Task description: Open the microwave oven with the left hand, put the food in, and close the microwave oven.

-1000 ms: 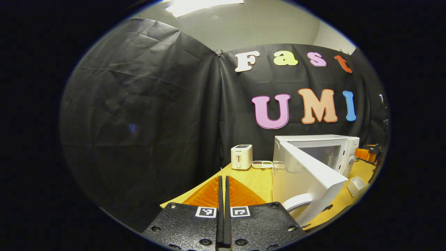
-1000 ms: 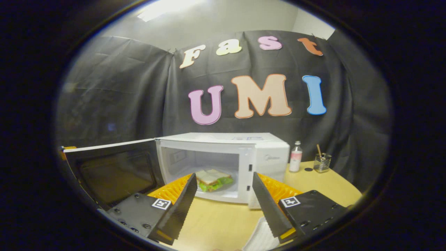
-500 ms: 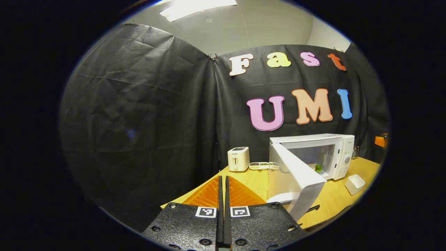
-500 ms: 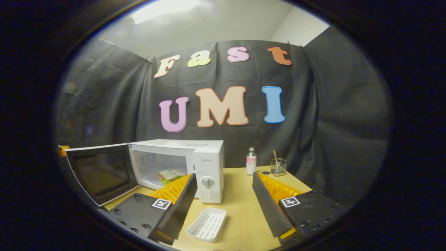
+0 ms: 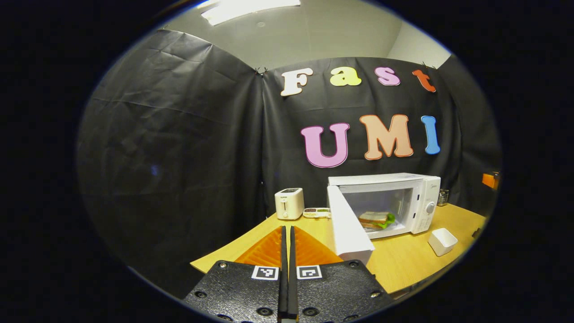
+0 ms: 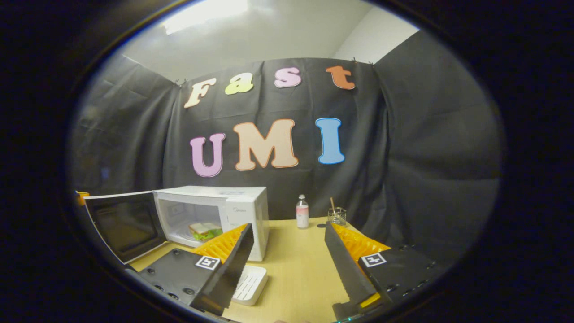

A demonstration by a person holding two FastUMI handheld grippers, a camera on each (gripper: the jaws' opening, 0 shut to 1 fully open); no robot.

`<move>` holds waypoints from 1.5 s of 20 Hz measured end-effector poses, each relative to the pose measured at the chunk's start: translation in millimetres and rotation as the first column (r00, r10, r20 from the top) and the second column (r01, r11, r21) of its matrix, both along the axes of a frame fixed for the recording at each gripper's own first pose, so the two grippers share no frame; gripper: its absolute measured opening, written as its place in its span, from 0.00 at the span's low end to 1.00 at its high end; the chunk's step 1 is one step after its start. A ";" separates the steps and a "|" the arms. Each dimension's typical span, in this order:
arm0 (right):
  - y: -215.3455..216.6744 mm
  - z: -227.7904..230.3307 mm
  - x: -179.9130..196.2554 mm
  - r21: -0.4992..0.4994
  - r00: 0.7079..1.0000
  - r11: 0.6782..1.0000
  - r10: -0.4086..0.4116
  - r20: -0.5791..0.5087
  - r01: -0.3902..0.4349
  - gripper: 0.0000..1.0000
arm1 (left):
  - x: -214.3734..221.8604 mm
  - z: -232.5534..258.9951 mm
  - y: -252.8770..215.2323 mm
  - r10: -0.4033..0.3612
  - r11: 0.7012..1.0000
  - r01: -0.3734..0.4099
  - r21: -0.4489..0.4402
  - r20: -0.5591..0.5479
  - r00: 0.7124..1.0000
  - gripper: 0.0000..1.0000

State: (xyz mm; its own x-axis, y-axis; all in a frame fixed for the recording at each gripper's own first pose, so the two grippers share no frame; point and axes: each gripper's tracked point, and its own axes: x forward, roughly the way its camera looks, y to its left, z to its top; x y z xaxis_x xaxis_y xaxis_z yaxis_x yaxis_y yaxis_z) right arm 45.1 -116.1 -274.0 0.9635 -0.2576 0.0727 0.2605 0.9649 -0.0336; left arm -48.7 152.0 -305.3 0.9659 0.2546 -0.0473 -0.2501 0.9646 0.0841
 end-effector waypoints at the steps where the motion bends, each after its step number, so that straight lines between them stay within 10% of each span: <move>1: -2.4 3.2 -2.8 0.003 1.000 1.000 -0.005 0.007 0.005 0.92 | 0.9 -1.0 -3.2 -0.001 1.000 0.001 0.000 -0.004 1.000 0.01; 14: -0.8 1.6 0.7 -0.135 1.000 0.991 -0.019 -0.004 0.018 0.92 | 30.2 -14.8 -127.8 -0.189 0.981 0.188 -0.052 -0.009 0.982 0.01; 30: 10.1 -16.1 14.1 -0.029 0.996 0.997 0.075 -0.047 -0.076 0.97 | 108.8 -29.7 -233.8 -0.304 0.950 0.304 -0.069 0.010 0.953 0.01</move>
State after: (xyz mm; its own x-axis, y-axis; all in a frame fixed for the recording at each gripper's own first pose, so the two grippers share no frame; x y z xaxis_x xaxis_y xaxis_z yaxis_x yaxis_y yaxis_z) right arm 59.2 -106.0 -290.1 0.9826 -0.1824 0.0347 0.1845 0.9800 -0.0740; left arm 60.1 -81.8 -335.1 0.9970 -0.0546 -0.0549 0.0554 0.9984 0.0146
